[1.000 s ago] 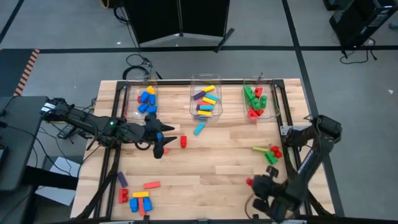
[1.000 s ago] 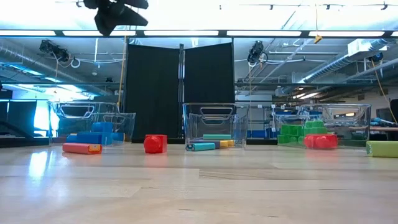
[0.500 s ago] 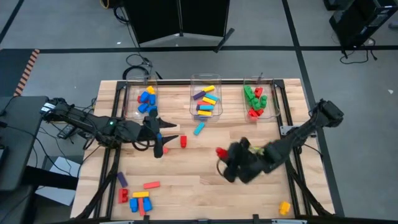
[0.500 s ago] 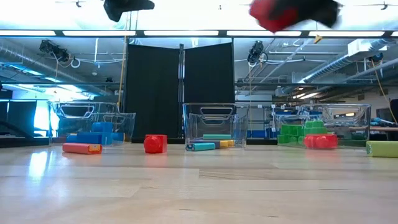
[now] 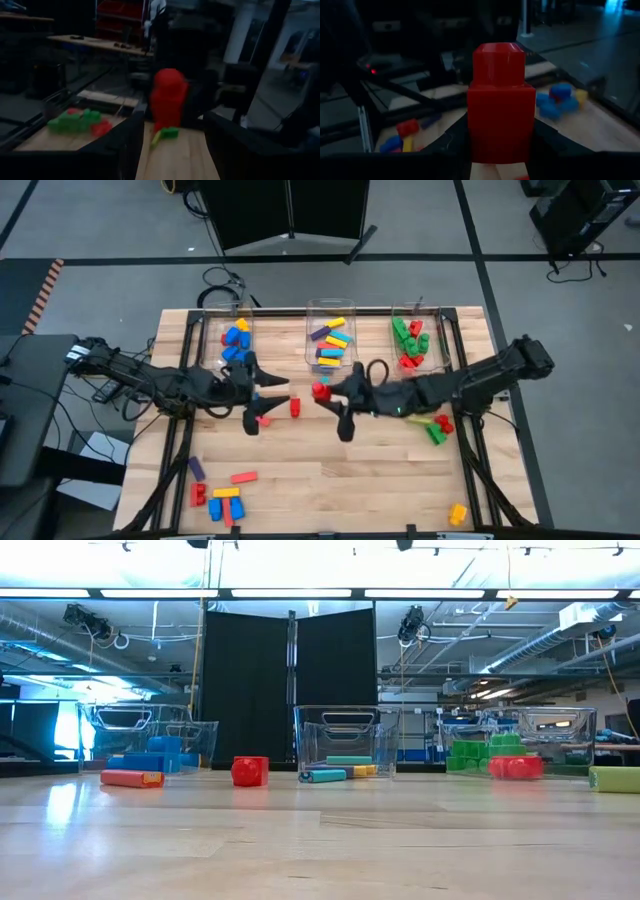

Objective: Sort blocks by size
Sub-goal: Put the red 1 stud game piece into the left transparent bin

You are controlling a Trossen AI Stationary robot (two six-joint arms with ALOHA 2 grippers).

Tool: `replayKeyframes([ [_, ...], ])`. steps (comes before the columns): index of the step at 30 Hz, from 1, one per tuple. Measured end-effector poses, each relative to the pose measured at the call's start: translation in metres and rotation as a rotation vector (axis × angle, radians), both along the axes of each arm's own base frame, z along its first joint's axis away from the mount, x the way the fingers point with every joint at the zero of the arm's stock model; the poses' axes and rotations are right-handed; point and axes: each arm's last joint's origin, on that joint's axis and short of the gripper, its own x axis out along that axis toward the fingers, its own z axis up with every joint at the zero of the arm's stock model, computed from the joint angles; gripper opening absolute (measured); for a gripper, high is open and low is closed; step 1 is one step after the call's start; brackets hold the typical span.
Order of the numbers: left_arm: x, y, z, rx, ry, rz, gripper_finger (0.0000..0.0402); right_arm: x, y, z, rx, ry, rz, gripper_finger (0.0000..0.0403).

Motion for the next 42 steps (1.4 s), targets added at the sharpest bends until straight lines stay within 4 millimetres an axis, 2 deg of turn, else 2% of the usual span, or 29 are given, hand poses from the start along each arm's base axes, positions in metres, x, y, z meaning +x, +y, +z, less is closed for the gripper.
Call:
replayKeyframes([
  [8, 0.000, 0.000, 0.005, 0.012, -0.050, -0.001, 0.0212, 0.011, -0.036, 0.009, -0.001, -0.075, 0.188, 0.0137],
  [13, 0.005, 0.000, 0.003, -0.010, -0.056, 0.041, 0.0212, 0.013, -0.048, 0.014, -0.001, -0.129, 0.261, 0.0137],
  [21, 0.035, -0.002, -0.008, -0.046, -0.069, 0.075, 0.0211, 0.013, -0.050, 0.013, -0.059, -0.113, 0.308, 0.0137],
  [25, 0.040, -0.001, -0.005, -0.050, -0.088, 0.077, 0.0211, 0.013, -0.050, 0.013, -0.057, -0.111, 0.322, 0.0137],
  [42, 0.059, 0.003, -0.016, -0.003, -0.120, 0.071, 0.0211, 0.013, -0.050, 0.010, -0.025, -0.088, 0.342, 0.0137],
])
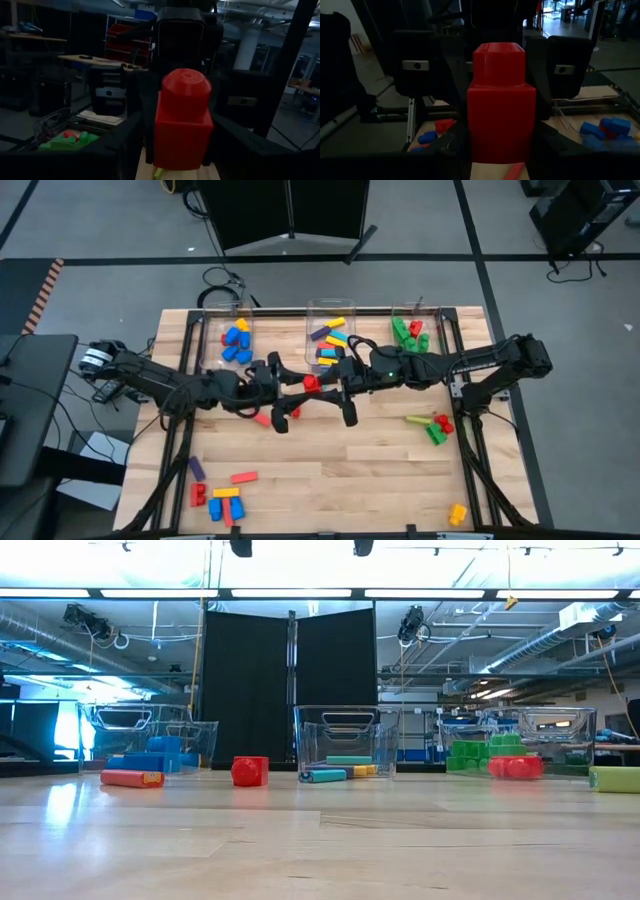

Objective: Sort blocks by size
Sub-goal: Put the red 1 stud game piece into the left transparent bin

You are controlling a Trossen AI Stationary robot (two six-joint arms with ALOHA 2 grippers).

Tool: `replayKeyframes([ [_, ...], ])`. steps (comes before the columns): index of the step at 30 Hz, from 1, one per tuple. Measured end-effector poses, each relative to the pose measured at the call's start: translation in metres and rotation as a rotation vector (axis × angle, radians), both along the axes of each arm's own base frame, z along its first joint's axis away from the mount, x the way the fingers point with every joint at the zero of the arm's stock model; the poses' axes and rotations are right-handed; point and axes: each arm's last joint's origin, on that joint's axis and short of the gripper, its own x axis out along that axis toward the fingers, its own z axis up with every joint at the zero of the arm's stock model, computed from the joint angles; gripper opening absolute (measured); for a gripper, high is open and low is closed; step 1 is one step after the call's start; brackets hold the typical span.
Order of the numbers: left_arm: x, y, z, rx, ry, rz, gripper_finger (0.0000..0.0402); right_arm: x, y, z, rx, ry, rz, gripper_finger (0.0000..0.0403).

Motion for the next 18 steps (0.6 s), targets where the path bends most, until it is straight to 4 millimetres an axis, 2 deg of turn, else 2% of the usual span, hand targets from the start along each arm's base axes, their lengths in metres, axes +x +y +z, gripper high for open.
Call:
replayKeyframes([
  [5, 0.0008, 0.0025, 0.0005, 0.001, -0.009, 0.006, 0.0206, 0.0000, -0.0002, -0.0001, 0.001, 0.001, -0.007, 0.0137],
  [12, 0.0018, 0.0056, 0.0006, 0.007, -0.010, -0.015, 0.0141, 0.0000, -0.0009, -0.0004, 0.026, 0.008, -0.015, 0.0151],
  [18, 0.0019, 0.0069, 0.0008, 0.006, -0.013, -0.010, 0.0141, 0.0003, -0.0045, -0.0005, 0.026, 0.008, -0.019, 0.0154],
])
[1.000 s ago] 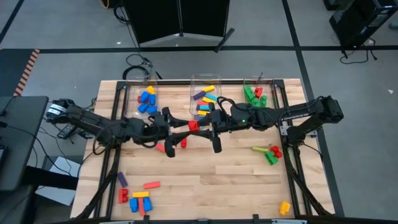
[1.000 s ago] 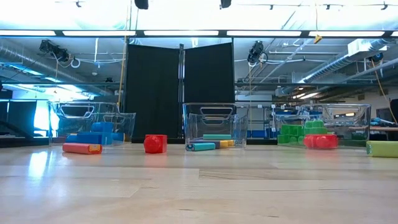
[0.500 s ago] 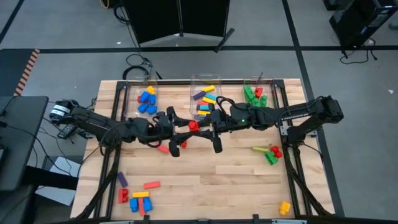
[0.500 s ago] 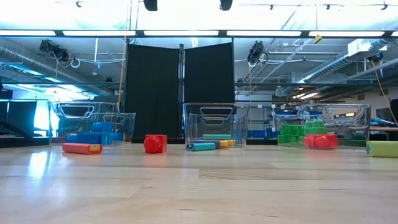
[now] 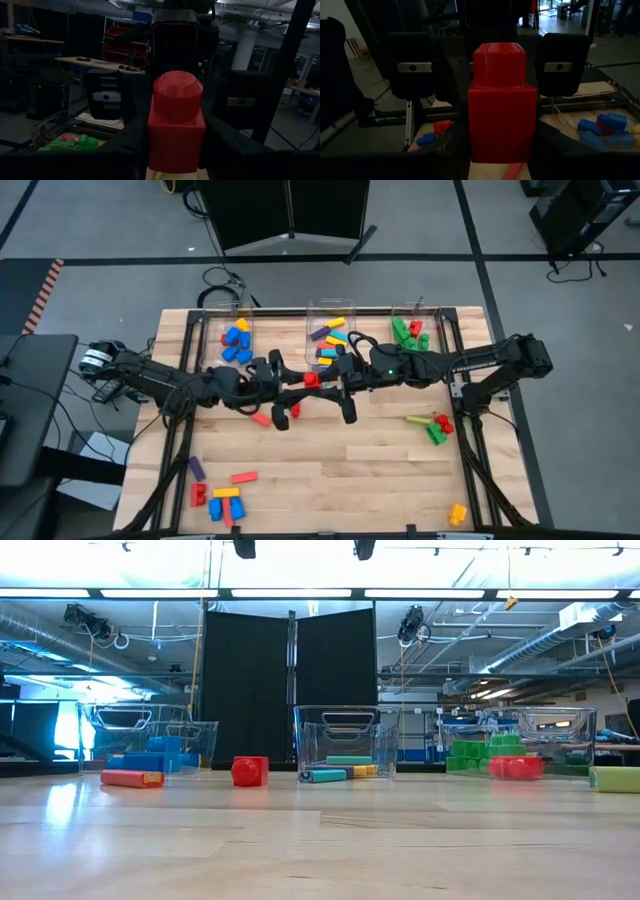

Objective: Sort blocks by size
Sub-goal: Put the red 1 stud game piece into the left transparent bin

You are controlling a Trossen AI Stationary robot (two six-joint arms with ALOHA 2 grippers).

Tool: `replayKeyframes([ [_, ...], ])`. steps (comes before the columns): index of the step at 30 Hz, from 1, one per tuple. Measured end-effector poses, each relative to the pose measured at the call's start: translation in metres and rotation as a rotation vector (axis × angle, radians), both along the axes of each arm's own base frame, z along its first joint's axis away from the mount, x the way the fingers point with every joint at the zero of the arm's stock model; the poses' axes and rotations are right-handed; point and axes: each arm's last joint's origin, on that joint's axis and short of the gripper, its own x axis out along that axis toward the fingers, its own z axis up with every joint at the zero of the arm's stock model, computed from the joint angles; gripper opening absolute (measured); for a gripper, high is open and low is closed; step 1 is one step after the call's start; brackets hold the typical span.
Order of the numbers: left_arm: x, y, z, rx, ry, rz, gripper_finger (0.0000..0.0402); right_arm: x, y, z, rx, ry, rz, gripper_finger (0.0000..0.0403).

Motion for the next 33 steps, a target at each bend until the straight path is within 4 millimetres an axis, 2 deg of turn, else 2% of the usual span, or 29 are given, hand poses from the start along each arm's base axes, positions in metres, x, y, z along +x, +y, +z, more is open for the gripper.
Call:
replayKeyframes([
  [33, 0.000, 0.001, -0.001, -0.008, 0.002, 0.032, 0.0156, 0.000, -0.011, -0.001, -0.034, 0.008, -0.005, 0.0187],
])
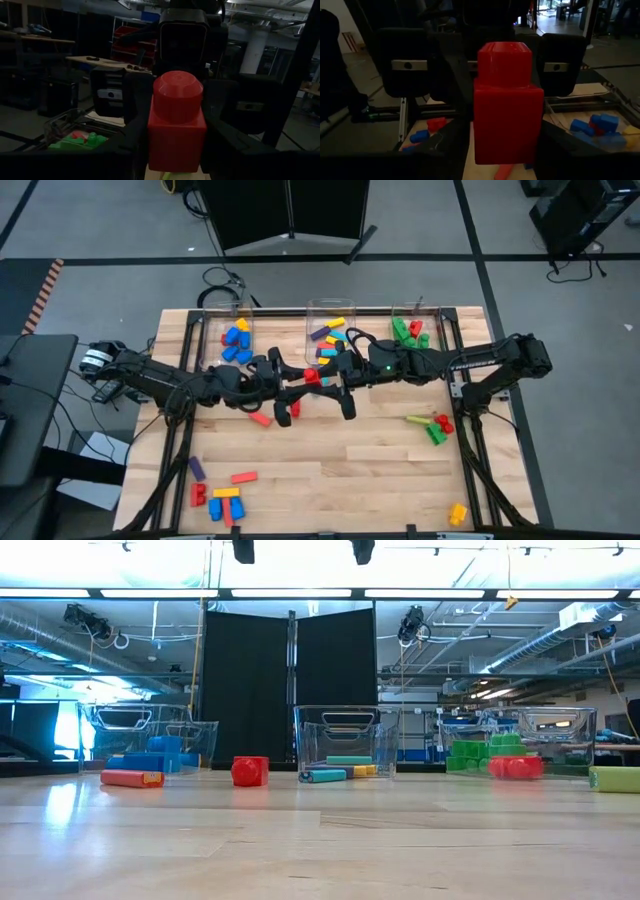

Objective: Sort blocks by size
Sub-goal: Put the red 1 stud game piece into the left transparent bin

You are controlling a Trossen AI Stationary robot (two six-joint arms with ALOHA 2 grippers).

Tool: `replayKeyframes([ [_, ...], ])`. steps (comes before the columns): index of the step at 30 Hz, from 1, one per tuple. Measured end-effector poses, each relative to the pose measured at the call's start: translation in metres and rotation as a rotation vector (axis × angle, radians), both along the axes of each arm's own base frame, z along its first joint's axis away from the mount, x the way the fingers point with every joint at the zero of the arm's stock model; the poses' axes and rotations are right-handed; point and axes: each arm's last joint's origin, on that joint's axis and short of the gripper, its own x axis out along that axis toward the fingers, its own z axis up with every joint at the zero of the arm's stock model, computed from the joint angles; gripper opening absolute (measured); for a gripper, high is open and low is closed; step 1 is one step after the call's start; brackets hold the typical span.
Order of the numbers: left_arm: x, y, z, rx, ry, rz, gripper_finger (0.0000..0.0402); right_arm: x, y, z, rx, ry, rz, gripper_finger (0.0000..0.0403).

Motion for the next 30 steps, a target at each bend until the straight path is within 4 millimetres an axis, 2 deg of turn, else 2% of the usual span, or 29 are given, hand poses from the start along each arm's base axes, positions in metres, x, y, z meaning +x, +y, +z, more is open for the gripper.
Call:
replayKeyframes([
  [5, 0.000, 0.000, 0.000, 0.000, -0.001, 0.000, 0.0156, 0.000, -0.004, 0.000, -0.004, 0.004, -0.032, 0.0207],
  [12, -0.001, 0.002, 0.000, -0.016, -0.001, 0.054, 0.0156, -0.001, -0.014, -0.006, -0.006, 0.065, -0.065, 0.0264],
  [19, -0.004, 0.006, 0.003, -0.063, -0.016, 0.149, 0.0156, -0.015, -0.025, -0.019, -0.008, 0.282, -0.097, 0.0300],
  [24, -0.015, 0.030, 0.008, -0.201, -0.019, 0.253, 0.0156, -0.032, -0.031, -0.025, -0.006, 0.440, -0.115, 0.0307],
  [30, -0.041, 0.072, -0.002, -0.365, 0.150, 0.421, 0.0156, -0.040, -0.030, -0.035, -0.006, 0.576, -0.114, 0.0304],
])
